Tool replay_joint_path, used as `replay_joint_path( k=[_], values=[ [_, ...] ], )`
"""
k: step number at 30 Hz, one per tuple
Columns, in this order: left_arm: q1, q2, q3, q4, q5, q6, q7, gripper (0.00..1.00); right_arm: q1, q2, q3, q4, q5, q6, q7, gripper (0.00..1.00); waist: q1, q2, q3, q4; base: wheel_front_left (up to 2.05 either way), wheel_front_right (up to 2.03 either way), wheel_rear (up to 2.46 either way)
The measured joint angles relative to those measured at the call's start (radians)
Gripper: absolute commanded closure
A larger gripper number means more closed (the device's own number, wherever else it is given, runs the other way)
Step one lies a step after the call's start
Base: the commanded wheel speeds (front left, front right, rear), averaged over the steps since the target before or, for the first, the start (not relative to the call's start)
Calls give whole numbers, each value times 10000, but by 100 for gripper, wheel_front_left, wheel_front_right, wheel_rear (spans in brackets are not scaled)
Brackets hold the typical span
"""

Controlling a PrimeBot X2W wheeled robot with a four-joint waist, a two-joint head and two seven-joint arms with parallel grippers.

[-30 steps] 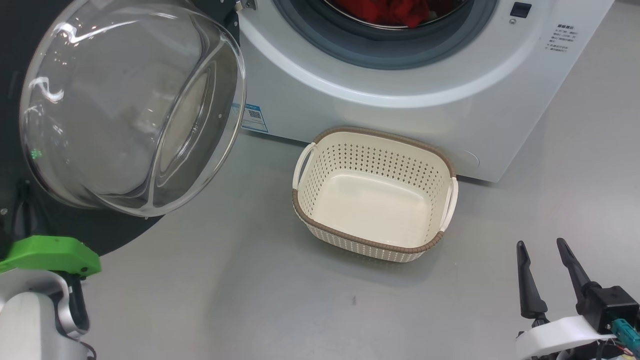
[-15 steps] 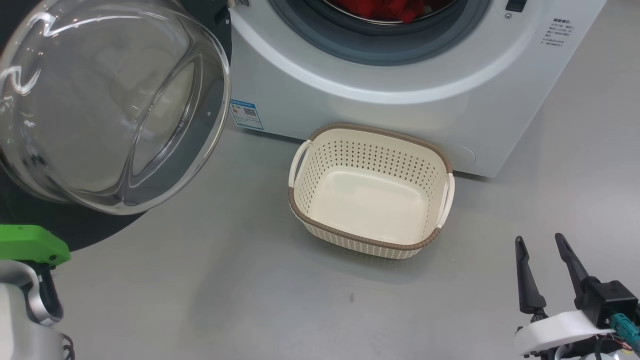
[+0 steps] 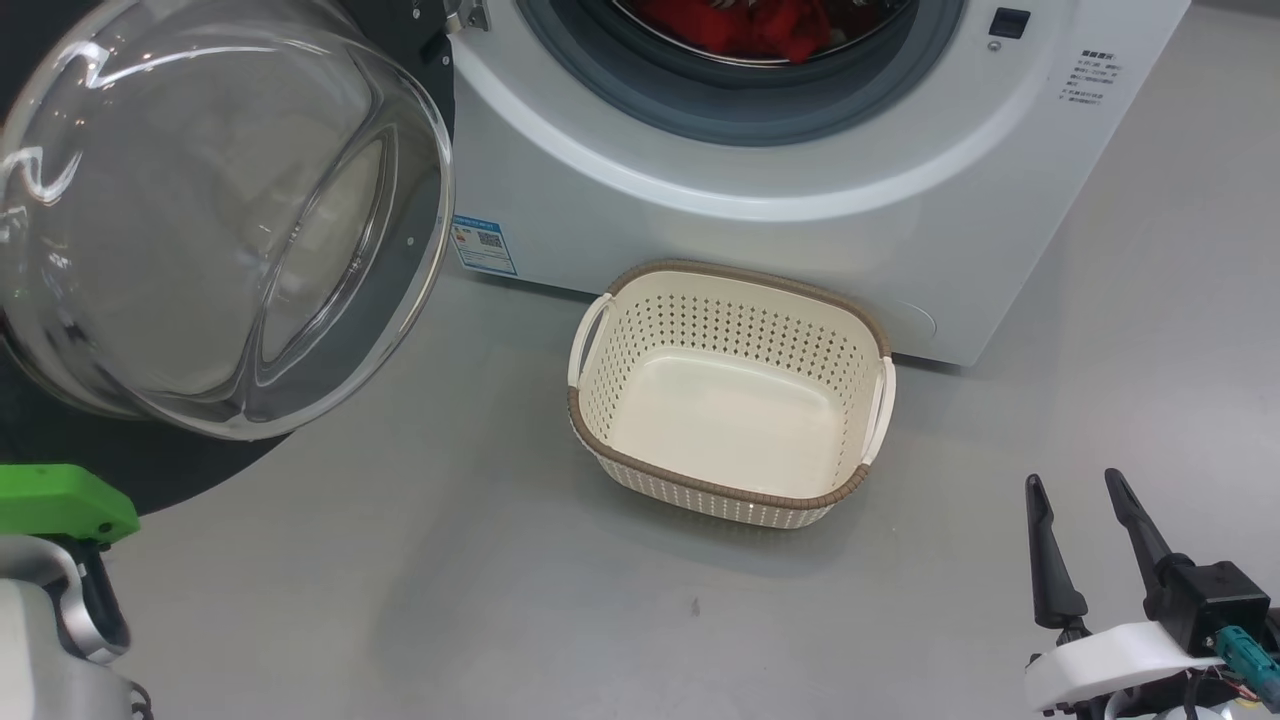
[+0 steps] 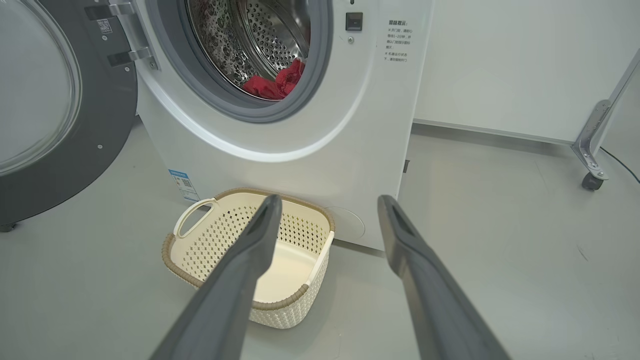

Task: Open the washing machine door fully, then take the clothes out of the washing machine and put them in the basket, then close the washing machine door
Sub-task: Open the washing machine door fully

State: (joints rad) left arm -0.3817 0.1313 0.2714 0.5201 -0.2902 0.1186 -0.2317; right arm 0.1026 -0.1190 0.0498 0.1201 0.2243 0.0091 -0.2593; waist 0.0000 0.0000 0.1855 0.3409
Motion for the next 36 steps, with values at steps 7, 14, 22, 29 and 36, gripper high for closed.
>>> replay_joint_path(
  k=[7,14,22,29,36],
  values=[
    [336,-516,-293,-255,31,-4,-86,100,4,10,-165,-2,0,-15,0,0,0,0,-101,89,0,0,0],
    [909,-656,-575,-840,199,-61,-176,100,4,98,-105,25,-58,-8,0,0,0,0,-295,187,0,0,0],
    [1875,-947,-1622,-1379,441,-556,-176,100,4,176,-73,31,-155,0,0,0,0,0,-544,179,0,0,0],
    [2615,-989,-2431,-1854,487,-892,-176,100,2,238,73,10,-268,21,0,0,0,0,-709,-24,0,0,0],
    [3123,-980,-3313,-2140,487,-1198,-176,0,1,290,215,-46,-353,77,0,0,0,0,-855,-414,0,0,0]
  ],
)
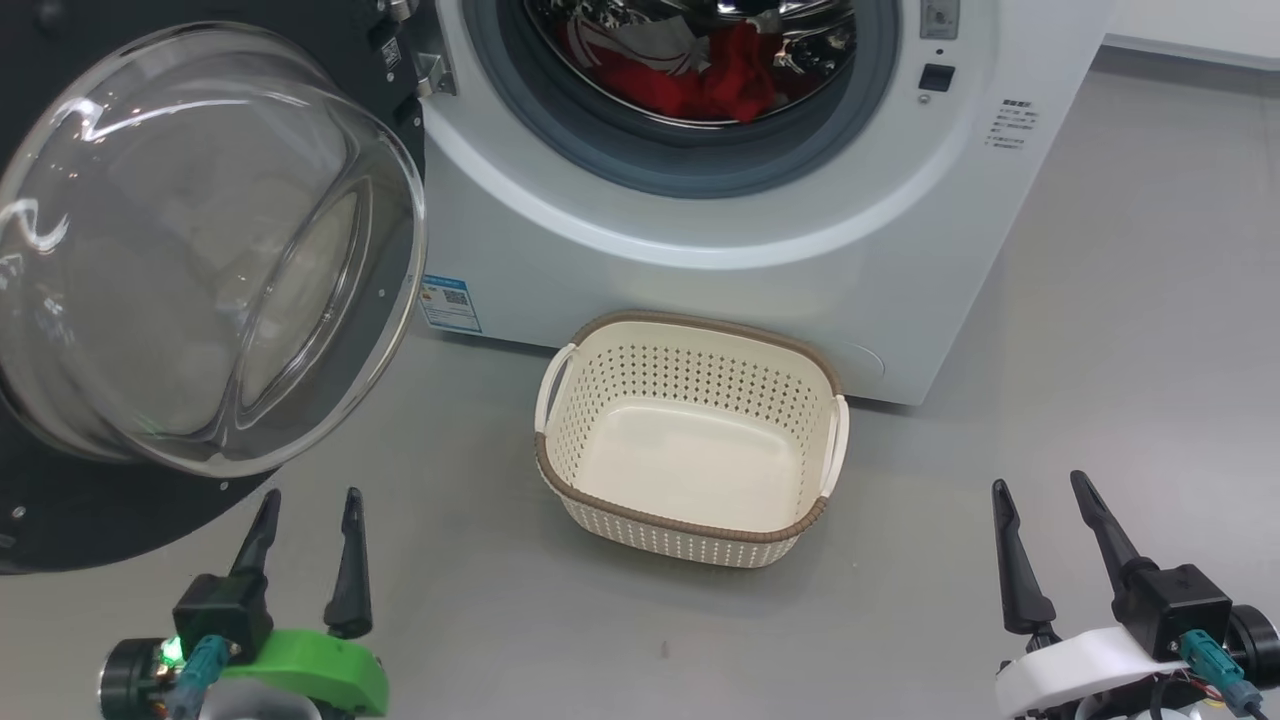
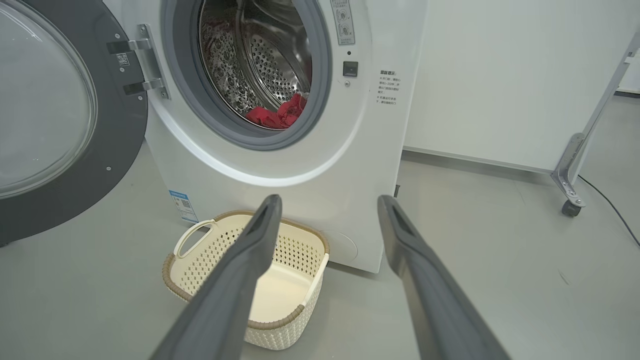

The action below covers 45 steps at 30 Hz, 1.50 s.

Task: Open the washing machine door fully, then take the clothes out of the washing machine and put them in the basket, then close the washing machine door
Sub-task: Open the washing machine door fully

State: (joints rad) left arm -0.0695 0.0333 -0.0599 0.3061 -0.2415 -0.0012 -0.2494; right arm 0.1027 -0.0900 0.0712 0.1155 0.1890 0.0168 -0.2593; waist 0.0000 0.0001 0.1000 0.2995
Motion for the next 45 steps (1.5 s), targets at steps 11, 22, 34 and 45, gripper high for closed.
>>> replay_joint_path(
  k=[11,22,34,45],
  values=[
    [397,8,-378,-288,6,-29,2,0,48,188,167,-25,-56,13,0,0,0,0,-290,-1039,0,0,0],
    [714,15,-479,-527,6,234,21,0,318,253,288,-29,-56,-13,0,0,0,0,-604,-2131,0,0,0],
    [817,35,-834,-681,161,397,247,0,557,276,194,-167,-56,-98,0,0,0,0,-863,-3059,0,0,0],
    [856,38,-989,-876,188,458,420,0,708,280,113,-347,-56,-104,0,0,0,0,-889,-3101,0,0,0]
  ],
)
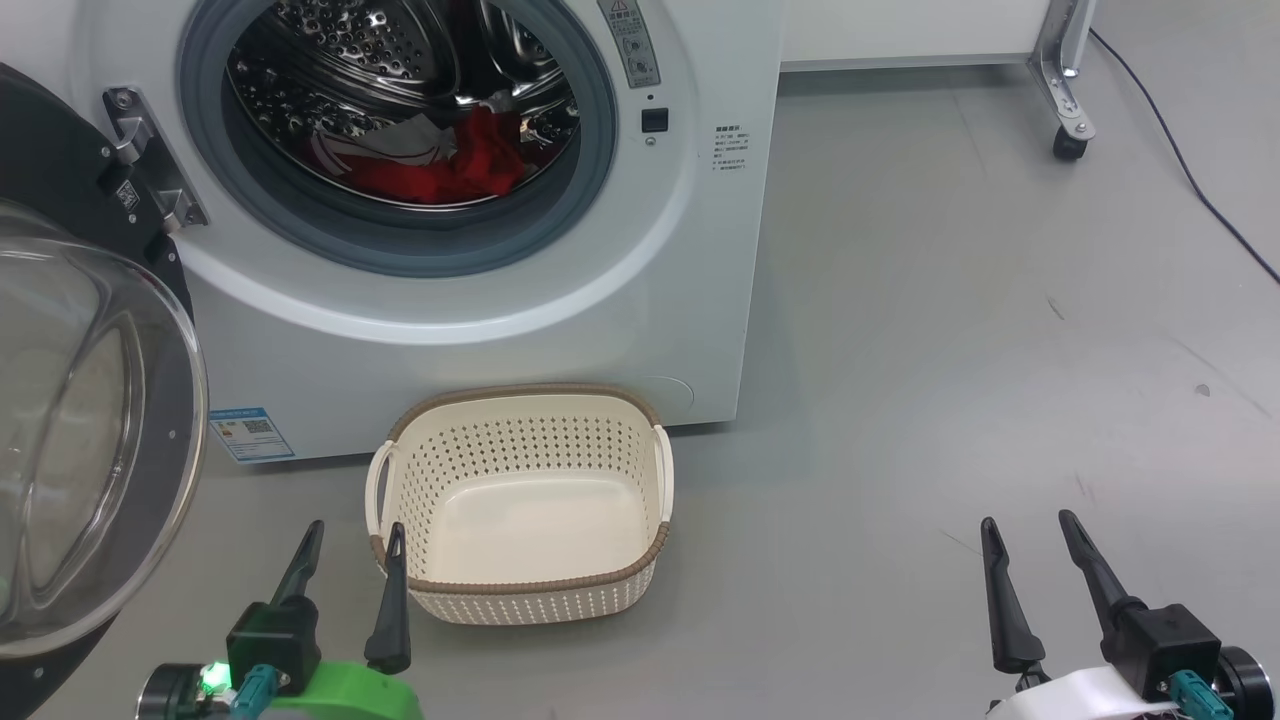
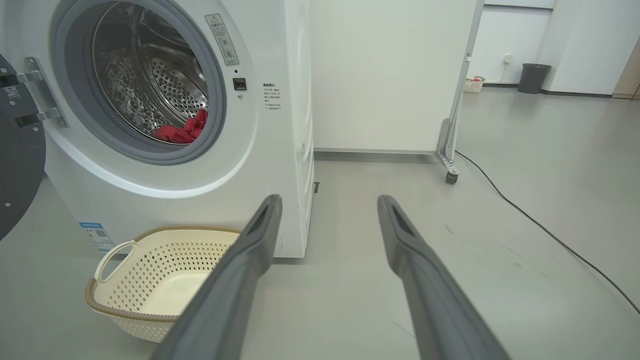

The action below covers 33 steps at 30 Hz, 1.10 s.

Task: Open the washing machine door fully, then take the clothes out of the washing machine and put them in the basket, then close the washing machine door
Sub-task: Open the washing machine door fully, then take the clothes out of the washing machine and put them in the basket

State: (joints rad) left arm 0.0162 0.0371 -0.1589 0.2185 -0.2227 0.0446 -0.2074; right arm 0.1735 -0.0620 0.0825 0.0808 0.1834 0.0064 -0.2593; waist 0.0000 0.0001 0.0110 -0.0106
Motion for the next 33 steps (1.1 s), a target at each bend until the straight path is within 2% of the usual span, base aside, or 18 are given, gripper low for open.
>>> replay_joint_path(
  k=[18,33],
  values=[
    [20,4,-63,-236,-4,46,127,0,8,12,-8,-96,2,4,0,0,0,0,7,-11,5,-5,0],
    [50,8,-90,-349,-2,205,127,0,58,17,-2,-109,0,13,0,0,0,0,27,-64,59,-59,0]
  ],
)
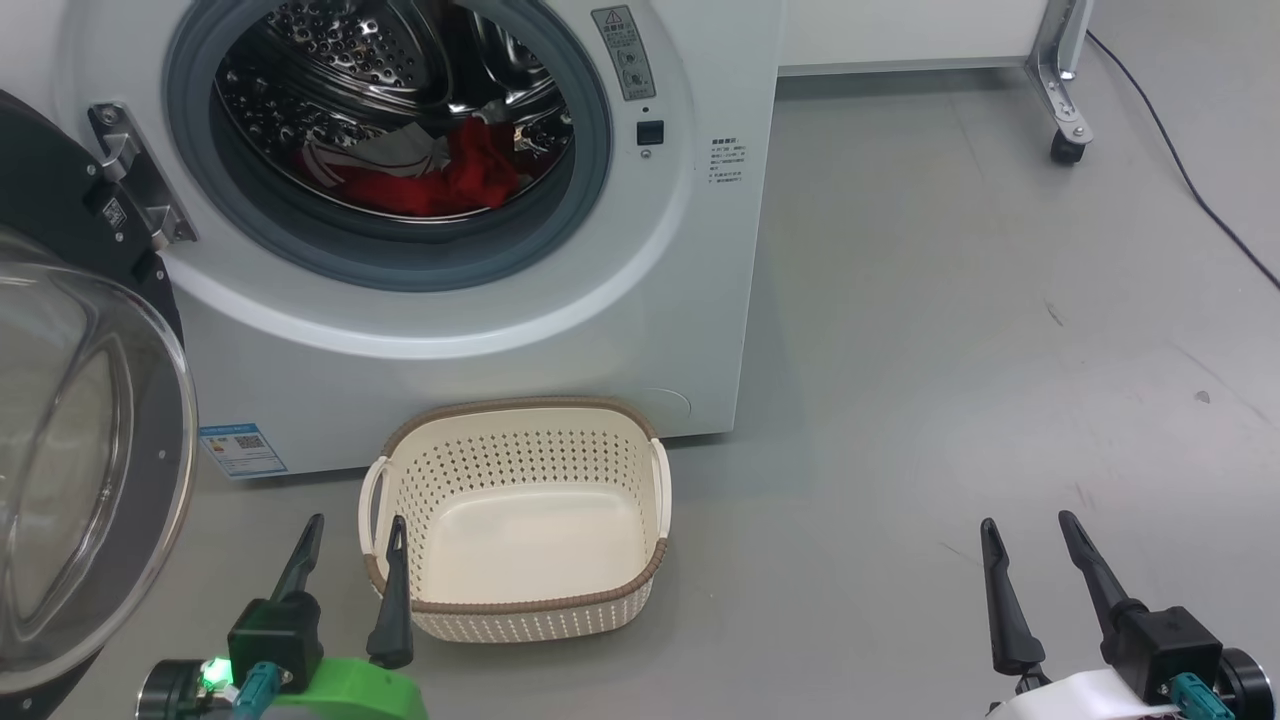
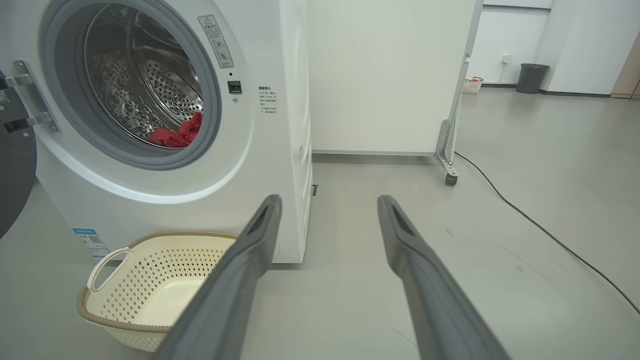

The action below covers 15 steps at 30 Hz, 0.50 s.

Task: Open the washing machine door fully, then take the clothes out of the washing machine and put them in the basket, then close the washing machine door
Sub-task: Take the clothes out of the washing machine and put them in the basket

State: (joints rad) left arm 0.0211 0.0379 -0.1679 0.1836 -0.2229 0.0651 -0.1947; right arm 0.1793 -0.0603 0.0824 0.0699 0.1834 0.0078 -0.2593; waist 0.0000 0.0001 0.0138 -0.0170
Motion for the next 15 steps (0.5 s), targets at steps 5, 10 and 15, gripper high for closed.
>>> replay_joint_path(
  k=[5,10,15],
  values=[
    [4,0,-31,-36,0,2,2,0,60,0,-2,0,0,2,0,0,0,0,26,-24,101,-101,0],
    [5,0,-69,-79,12,8,15,0,91,0,-2,0,0,13,0,0,0,0,73,-27,121,-121,0],
    [5,2,-84,-132,54,19,15,0,91,0,-2,0,0,15,0,0,0,0,135,-23,117,-117,0]
  ],
)
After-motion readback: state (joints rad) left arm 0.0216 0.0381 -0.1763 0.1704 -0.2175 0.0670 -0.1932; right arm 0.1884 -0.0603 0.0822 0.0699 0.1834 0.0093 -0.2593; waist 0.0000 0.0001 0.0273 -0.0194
